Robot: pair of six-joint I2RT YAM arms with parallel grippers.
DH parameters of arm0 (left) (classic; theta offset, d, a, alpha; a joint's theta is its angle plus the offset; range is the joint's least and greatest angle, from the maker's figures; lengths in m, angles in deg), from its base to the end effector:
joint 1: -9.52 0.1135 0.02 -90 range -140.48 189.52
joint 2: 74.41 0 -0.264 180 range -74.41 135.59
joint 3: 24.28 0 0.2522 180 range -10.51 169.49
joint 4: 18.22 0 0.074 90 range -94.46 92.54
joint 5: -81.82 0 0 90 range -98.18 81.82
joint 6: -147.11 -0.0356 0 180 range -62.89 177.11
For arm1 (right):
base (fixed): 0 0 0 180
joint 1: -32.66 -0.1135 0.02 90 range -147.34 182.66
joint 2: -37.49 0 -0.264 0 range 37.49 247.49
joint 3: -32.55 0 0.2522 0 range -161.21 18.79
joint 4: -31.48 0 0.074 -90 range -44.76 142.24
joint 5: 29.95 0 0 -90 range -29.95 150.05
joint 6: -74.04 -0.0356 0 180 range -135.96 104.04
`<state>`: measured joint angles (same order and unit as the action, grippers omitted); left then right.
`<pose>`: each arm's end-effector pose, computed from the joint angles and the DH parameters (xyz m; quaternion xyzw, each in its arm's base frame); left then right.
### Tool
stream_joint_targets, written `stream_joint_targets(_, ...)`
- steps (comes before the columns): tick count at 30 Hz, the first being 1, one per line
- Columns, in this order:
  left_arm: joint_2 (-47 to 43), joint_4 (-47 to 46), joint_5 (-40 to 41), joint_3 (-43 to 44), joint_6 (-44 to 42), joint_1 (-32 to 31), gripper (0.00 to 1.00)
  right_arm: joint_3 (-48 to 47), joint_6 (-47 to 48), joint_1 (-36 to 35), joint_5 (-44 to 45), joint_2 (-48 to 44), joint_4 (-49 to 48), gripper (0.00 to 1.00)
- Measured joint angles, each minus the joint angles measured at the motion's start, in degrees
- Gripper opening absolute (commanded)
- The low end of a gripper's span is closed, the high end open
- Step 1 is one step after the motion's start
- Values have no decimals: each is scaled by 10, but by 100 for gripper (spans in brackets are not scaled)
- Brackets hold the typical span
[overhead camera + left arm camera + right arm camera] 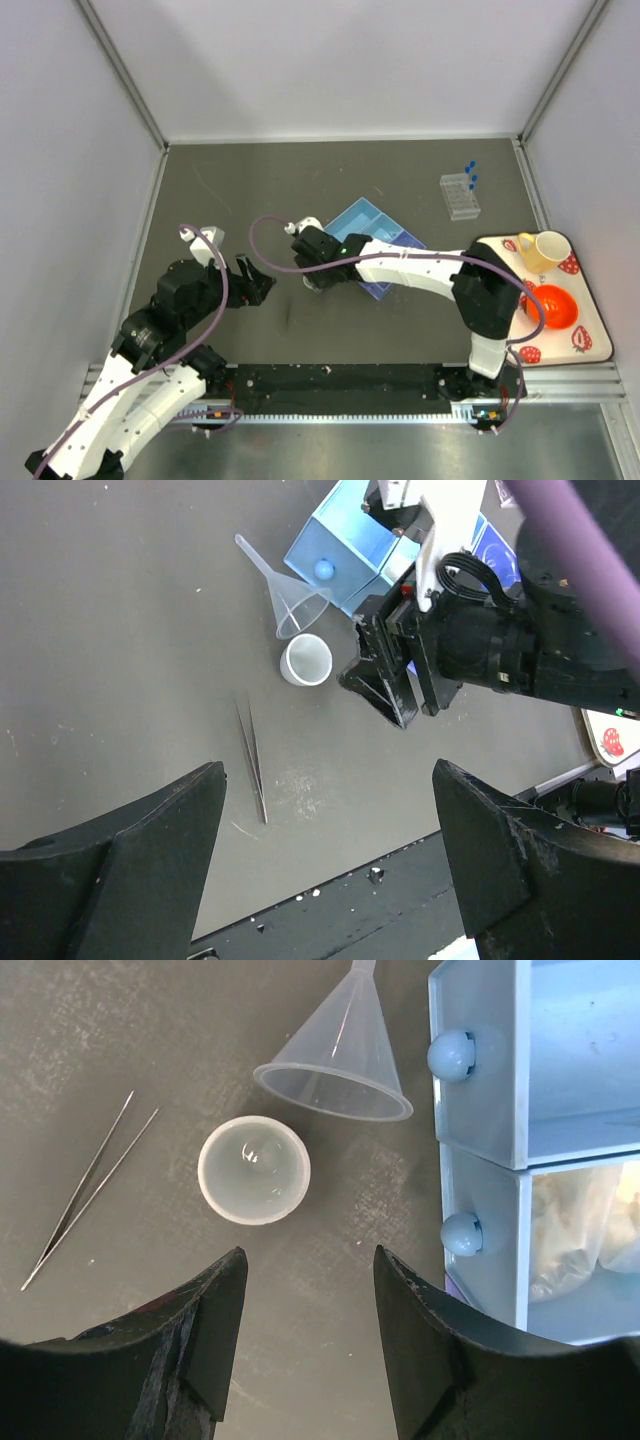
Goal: Organize the chemistry lab equipment
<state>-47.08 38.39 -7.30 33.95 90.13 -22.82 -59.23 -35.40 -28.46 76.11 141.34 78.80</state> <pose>0.0853 -0.0534 0.3167 -0.0091 0.8466 -0.2818 0.4513 0.1945 0.3323 0.2240 -0.3053 0.9057 0.0662 0.2865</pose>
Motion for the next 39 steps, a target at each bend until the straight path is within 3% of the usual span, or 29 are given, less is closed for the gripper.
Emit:
stream_joint_targets(10,-6,14,0,0,-2,0,89,-40,-6,0,25,40,-14,52)
stream_joint_targets(14,-6,14,1,0,-3,0,90,-43,-14,6,34,52,-19,46)
stream_joint_targets(34,-5,21,2,0,-13,0,90,-40,-44,34,12,96,-49,42)
stream_joint_targets(39,-5,21,2,0,-13,0,90,-37,-48,34,3,96,-53,30)
